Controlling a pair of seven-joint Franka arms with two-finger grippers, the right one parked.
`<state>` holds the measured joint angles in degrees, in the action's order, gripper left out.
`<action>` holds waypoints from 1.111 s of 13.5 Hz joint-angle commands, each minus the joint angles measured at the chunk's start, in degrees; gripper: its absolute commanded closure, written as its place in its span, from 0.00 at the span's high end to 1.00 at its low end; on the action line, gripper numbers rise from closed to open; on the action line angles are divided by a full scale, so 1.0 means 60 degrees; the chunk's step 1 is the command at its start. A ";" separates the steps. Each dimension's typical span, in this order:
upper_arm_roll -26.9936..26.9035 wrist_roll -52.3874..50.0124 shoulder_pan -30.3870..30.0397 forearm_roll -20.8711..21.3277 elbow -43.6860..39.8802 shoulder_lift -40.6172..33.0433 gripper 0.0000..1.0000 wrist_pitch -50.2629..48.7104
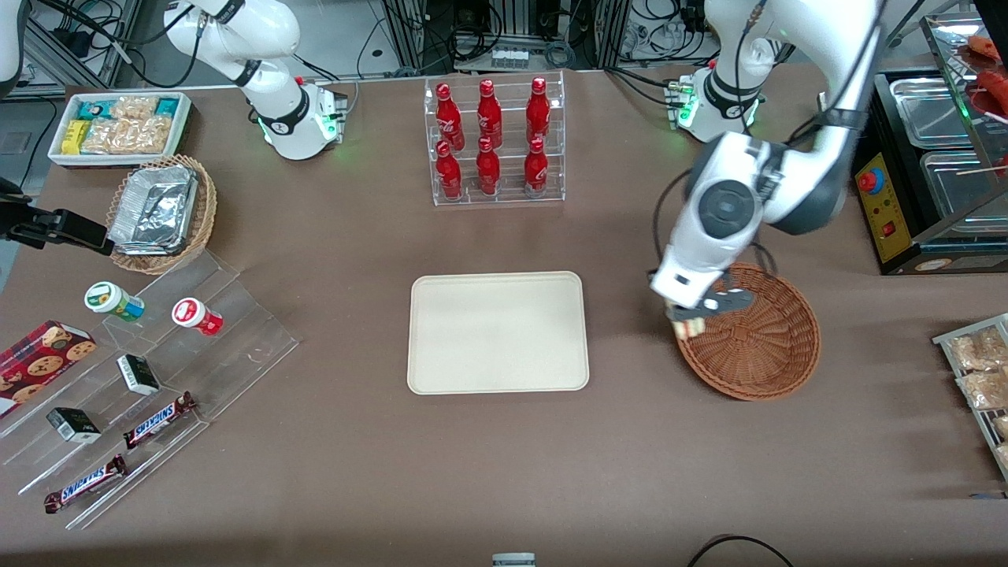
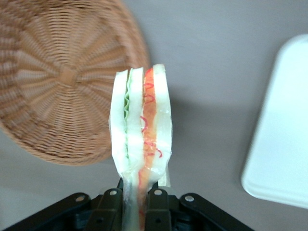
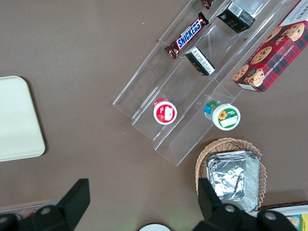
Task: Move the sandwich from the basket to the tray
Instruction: 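Lift the sandwich and carry it with the left gripper over the tray, then lower the sandwich onto the tray and open the left gripper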
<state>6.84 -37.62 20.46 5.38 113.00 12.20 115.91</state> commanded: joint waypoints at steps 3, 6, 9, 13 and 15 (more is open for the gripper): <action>0.0337 -0.0015 0.1115 -0.0384 -0.2188 0.1655 0.00 -0.0158; 0.0616 -0.0044 0.1526 -0.0384 -0.3375 0.2812 0.00 -0.0129; 0.0632 -0.0102 0.1892 -0.0384 -0.4547 0.3926 0.00 -0.0041; 0.0632 -0.0059 0.2083 -0.0384 -0.4961 0.4719 0.00 0.0849; 0.0632 0.0000 0.2098 -0.0369 -0.4976 0.4983 0.00 0.1159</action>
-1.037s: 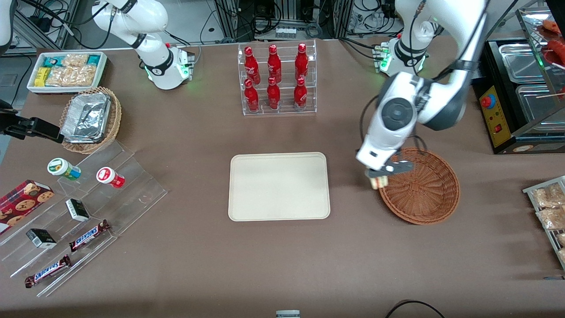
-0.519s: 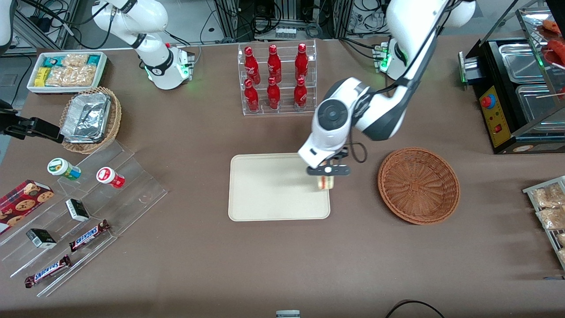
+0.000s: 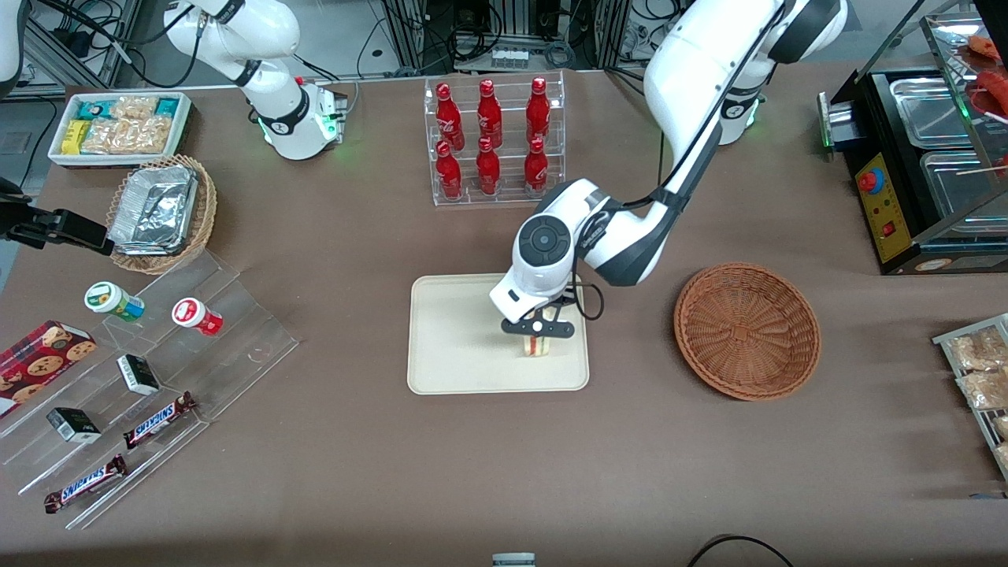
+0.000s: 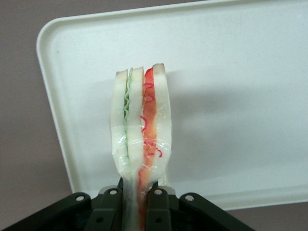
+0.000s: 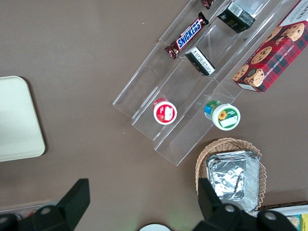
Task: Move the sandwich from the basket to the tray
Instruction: 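Lower the sandwich onto the tray and open the left gripper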
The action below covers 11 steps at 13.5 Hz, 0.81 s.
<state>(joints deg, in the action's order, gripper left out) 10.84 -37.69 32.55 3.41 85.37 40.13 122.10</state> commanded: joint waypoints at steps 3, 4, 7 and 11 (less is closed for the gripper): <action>-0.0034 0.0026 0.0111 0.0017 -0.0445 0.0649 0.00 0.0493; -0.0034 0.0026 0.0112 0.0032 -0.0445 0.0694 0.00 0.0553; -0.0034 -0.0003 0.0112 0.0046 -0.0532 0.0811 0.48 0.0553; -0.0049 -0.0047 0.0112 0.0061 -0.0518 0.0768 1.00 0.0524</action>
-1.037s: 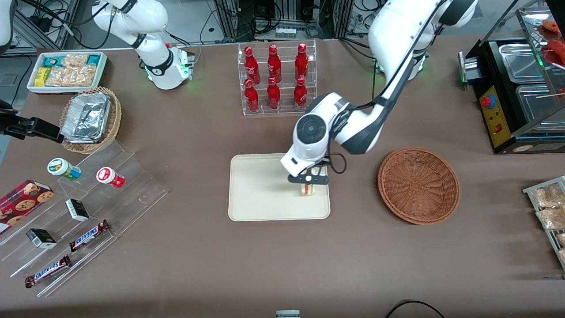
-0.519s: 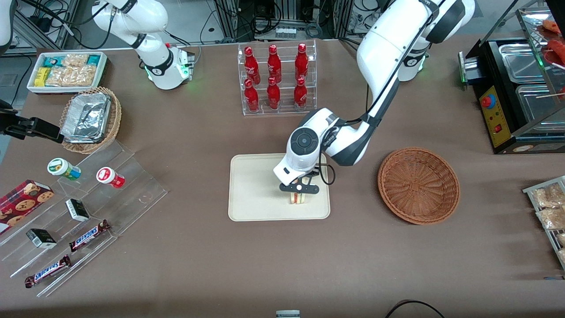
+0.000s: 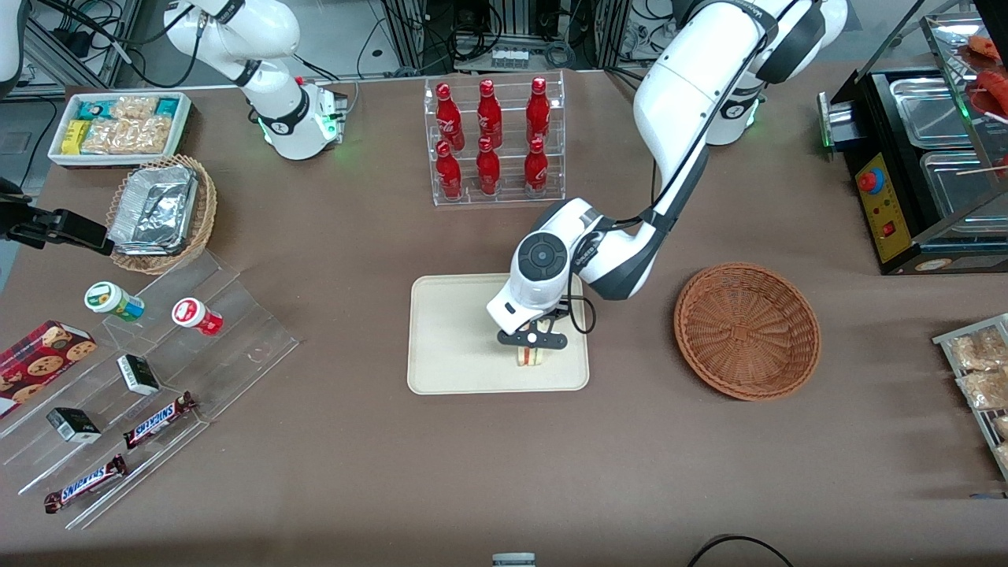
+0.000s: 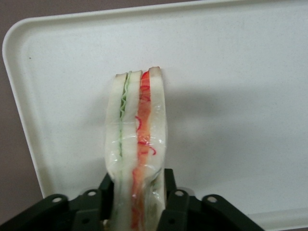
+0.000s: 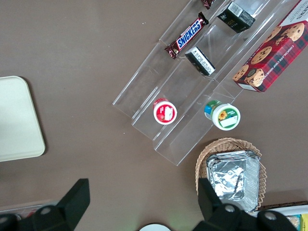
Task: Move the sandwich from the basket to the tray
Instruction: 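Lower the sandwich onto the tray and open the left gripper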
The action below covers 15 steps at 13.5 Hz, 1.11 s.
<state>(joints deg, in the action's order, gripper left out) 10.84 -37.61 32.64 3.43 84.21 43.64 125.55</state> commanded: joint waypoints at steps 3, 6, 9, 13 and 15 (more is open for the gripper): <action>-0.0049 -0.0133 0.0098 0.0058 -0.0338 -0.0065 1.00 -0.0153; -0.0049 -0.0162 0.0069 -0.0015 -0.0352 -0.0592 1.00 -0.0911; -0.0078 -0.0162 -0.0019 0.0015 -0.0499 -0.1338 1.00 -0.1865; -0.0079 -0.0001 -0.0969 -0.0088 -0.0485 -0.2218 1.00 -0.2832; -0.0093 0.0115 -0.1467 -0.0322 -0.0412 -0.2482 1.00 -0.2892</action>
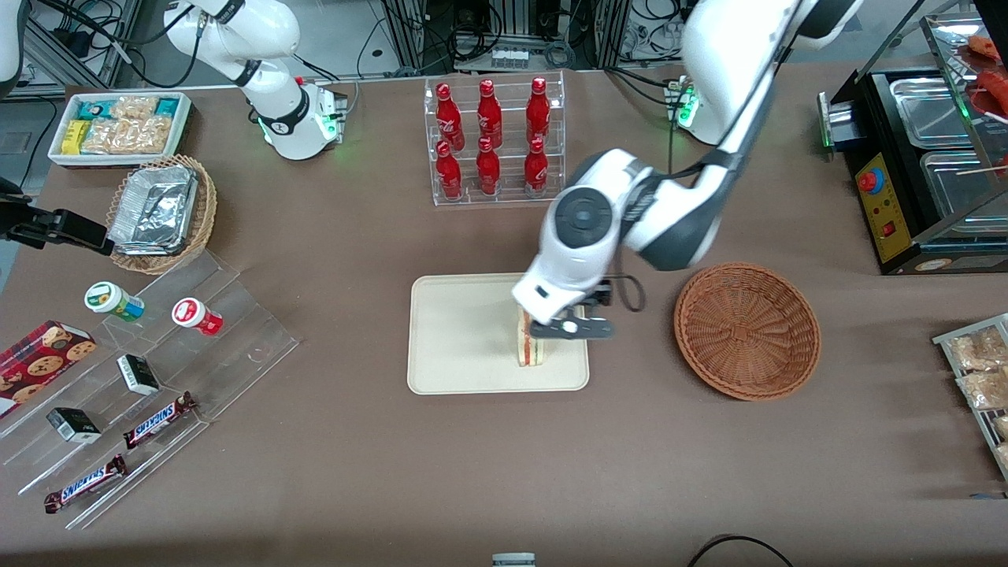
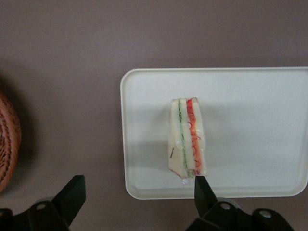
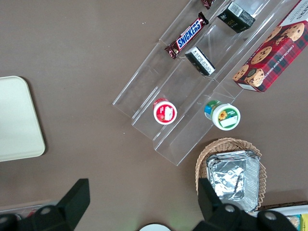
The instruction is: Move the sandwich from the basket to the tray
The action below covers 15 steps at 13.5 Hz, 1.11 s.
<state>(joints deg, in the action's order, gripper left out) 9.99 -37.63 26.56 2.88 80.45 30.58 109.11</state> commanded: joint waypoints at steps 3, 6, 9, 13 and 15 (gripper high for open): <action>0.0049 0.1273 -0.1450 -0.0363 0.0229 -0.0657 1.00 -0.0839; 0.0049 0.2371 -0.2460 -0.0539 0.0243 -0.1009 1.00 -0.1410; 0.0049 0.3631 -0.3384 -0.0539 0.0229 -0.1462 1.00 -0.2421; 0.0005 0.4074 -0.3943 -0.0525 0.0229 -0.2501 1.00 -0.3519; -0.0024 0.4044 -0.4088 -0.0364 0.0243 -0.3102 1.00 -0.4091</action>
<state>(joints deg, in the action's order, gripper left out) 9.80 -13.81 2.80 0.46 80.42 16.54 87.30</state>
